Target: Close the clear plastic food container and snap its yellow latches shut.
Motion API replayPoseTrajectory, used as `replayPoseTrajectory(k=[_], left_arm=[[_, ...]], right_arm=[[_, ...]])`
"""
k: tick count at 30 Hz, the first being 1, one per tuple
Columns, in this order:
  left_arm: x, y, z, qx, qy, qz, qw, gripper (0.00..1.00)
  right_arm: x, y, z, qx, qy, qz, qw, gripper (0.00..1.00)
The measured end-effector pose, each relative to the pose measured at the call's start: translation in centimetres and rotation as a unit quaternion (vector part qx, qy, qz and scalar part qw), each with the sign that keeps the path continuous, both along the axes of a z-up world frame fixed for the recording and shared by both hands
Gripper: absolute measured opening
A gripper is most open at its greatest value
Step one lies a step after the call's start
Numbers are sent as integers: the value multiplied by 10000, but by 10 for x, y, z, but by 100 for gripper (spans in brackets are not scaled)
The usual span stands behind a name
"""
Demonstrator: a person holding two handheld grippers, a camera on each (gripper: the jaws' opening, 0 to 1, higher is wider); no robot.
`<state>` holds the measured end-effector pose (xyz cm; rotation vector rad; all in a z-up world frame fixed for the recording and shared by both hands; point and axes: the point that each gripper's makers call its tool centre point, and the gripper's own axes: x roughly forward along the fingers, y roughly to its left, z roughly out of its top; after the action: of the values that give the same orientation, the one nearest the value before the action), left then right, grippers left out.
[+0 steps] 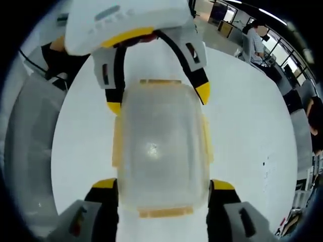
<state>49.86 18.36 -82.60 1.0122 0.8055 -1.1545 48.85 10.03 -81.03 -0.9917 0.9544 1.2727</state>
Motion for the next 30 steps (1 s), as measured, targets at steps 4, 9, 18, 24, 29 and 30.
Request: replayPoseTrajectory(k=[4, 9, 18, 24, 29, 30], left_arm=[[2, 0, 0, -8, 1, 15, 10000, 81], [3, 0, 0, -14, 1, 26, 10000, 81], [4, -1, -1, 15, -29, 29, 10000, 81], [3, 0, -1, -10, -95, 9, 10000, 82], [-1, 0, 0, -91, -63, 18, 9999, 85], [-1, 0, 1, -101, -85, 17, 9999, 86]], right_arm=[[2, 0, 0, -8, -8, 9, 10000, 71], [2, 0, 0, -6, -12, 11, 10000, 71], [3, -1, -1, -12, -74, -13, 10000, 72], [3, 0, -1, 30, -108, -32, 9999, 72], [3, 1, 1, 80, -151, -158, 9997, 76], [3, 0, 1, 92, -159, -161, 9997, 77]])
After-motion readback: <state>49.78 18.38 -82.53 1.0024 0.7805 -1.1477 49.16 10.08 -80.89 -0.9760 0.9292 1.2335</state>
